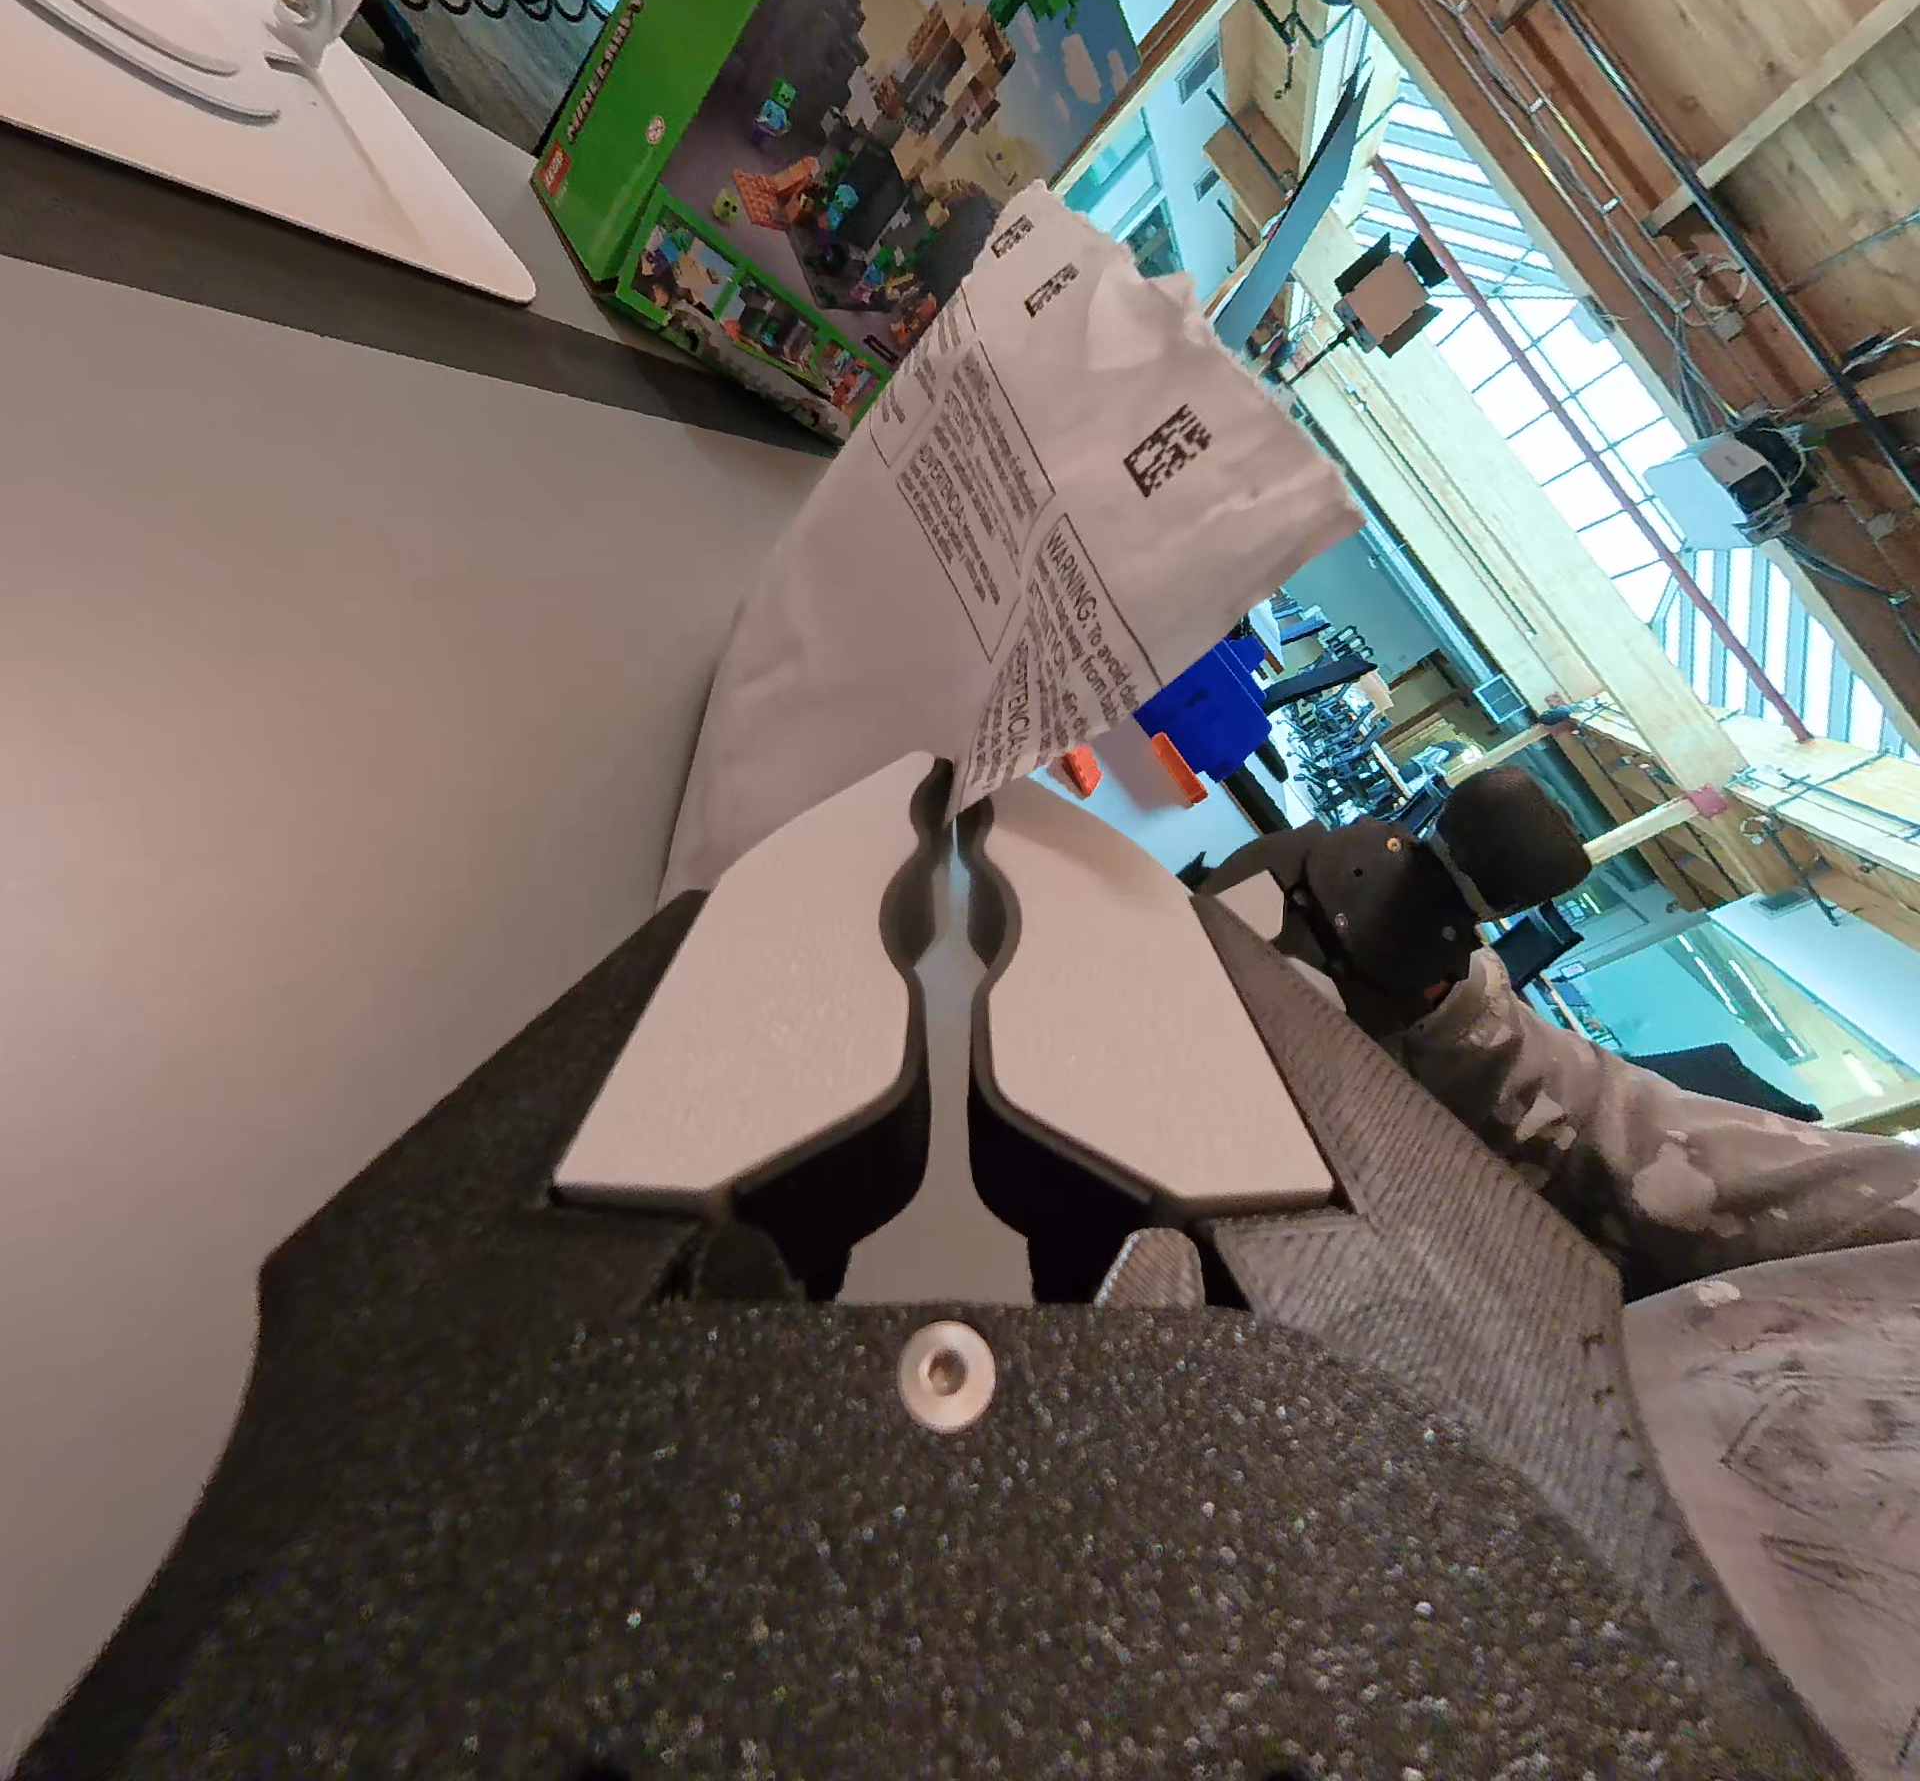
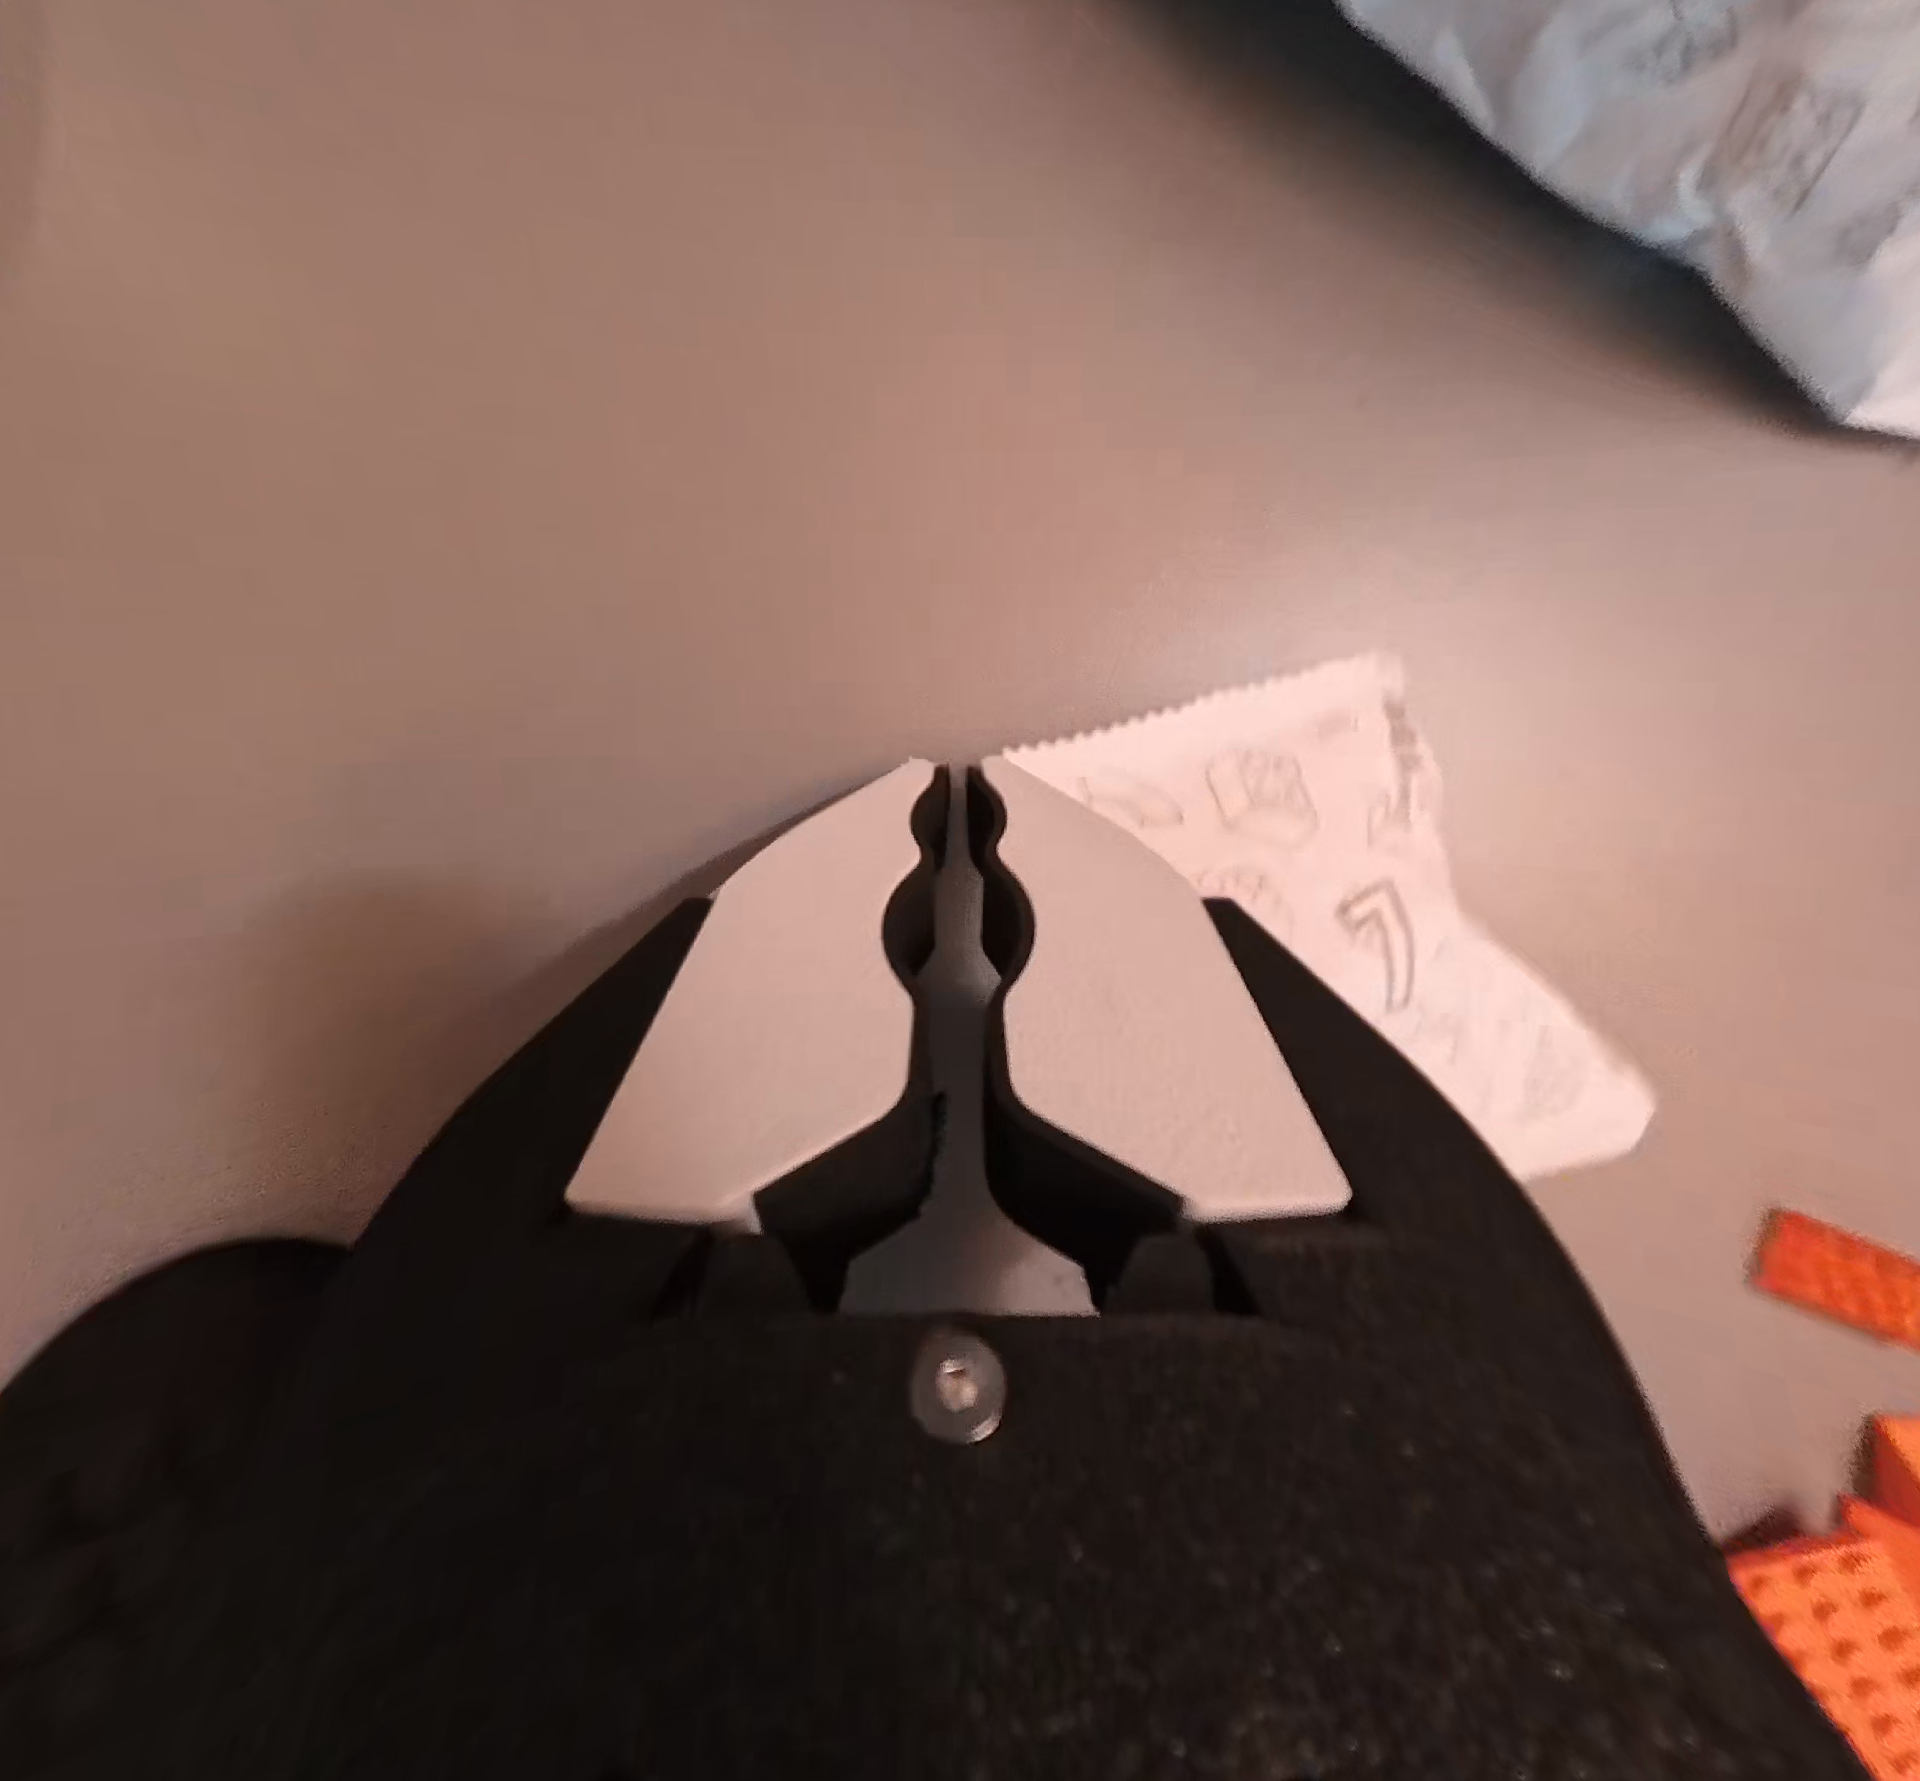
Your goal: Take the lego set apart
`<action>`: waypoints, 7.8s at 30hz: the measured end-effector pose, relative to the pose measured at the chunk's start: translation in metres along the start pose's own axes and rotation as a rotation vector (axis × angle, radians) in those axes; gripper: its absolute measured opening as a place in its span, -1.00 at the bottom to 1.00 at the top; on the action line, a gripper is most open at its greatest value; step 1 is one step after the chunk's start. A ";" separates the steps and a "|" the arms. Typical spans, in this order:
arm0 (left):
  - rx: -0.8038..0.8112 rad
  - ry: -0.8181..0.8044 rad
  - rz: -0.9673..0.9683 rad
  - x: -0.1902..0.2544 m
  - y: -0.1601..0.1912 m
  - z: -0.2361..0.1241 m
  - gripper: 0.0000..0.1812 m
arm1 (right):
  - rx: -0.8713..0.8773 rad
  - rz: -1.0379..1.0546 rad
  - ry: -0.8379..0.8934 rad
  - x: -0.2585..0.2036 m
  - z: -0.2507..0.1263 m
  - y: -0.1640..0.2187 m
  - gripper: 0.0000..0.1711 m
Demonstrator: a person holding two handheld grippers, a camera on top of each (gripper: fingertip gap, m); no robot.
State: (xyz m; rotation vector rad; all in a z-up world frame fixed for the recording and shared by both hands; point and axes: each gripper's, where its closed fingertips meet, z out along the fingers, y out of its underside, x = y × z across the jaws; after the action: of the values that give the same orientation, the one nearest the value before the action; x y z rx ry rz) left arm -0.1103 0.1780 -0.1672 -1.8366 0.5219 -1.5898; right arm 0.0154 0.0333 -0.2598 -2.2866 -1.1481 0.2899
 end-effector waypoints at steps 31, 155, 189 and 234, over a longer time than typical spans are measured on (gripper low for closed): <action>-0.015 0.004 0.035 0.001 0.002 0.001 -1.00 | -0.113 0.237 0.200 0.054 -0.062 0.091 -1.00; -0.240 -0.120 0.717 0.015 0.020 -0.005 -0.97 | 0.448 -0.146 -0.260 0.191 -0.054 -0.115 -0.13; -0.265 -0.150 0.817 0.024 0.006 -0.017 -0.99 | 0.582 -0.241 -0.633 0.149 -0.052 -0.115 -1.00; 0.246 -1.014 0.727 -0.083 -0.353 -0.262 -0.99 | 0.659 -0.103 -0.281 0.101 -0.081 -0.143 -0.87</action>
State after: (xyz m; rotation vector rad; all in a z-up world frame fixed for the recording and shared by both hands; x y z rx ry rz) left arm -0.4208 0.4302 0.0327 -1.7002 0.3997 -0.1585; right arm 0.0162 0.1502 -0.1063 -1.6349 -1.0892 0.8339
